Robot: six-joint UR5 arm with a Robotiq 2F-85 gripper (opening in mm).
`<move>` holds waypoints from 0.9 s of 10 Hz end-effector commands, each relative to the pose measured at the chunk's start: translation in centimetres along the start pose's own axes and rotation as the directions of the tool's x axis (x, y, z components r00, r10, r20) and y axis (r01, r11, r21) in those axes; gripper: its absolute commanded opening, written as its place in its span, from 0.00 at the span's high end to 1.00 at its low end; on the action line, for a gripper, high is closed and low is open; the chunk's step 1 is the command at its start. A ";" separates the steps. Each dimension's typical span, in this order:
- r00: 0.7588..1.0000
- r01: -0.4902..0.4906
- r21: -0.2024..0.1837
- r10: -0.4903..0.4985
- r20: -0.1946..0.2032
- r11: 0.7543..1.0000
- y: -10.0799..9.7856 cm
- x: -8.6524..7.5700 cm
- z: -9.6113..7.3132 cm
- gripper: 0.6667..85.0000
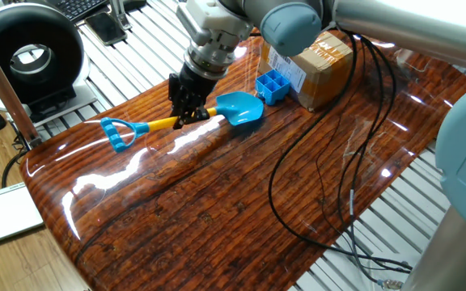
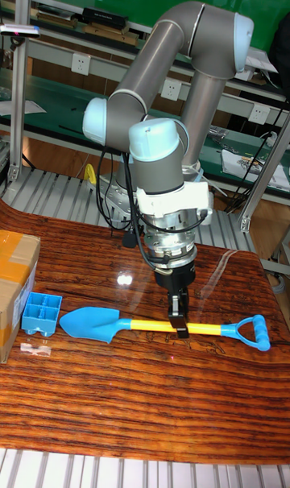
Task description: Use a shovel to scoop up an object
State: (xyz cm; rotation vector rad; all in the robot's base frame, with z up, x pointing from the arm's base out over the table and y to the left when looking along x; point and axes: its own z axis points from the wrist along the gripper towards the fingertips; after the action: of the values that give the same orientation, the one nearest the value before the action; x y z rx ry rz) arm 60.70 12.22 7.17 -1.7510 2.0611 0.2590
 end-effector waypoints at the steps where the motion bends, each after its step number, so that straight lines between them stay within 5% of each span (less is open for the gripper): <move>1: 1.000 -0.007 0.001 0.007 0.024 1.000 -0.1 -0.5 -0.2 0.99; 9: 0.999 0.049 -0.018 -0.049 0.003 0.999 0.3 2.3 -0.4 0.99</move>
State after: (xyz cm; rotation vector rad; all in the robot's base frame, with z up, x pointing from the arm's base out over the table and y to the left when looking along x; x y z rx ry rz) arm 59.98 10.87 6.59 -1.8042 2.0260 0.2693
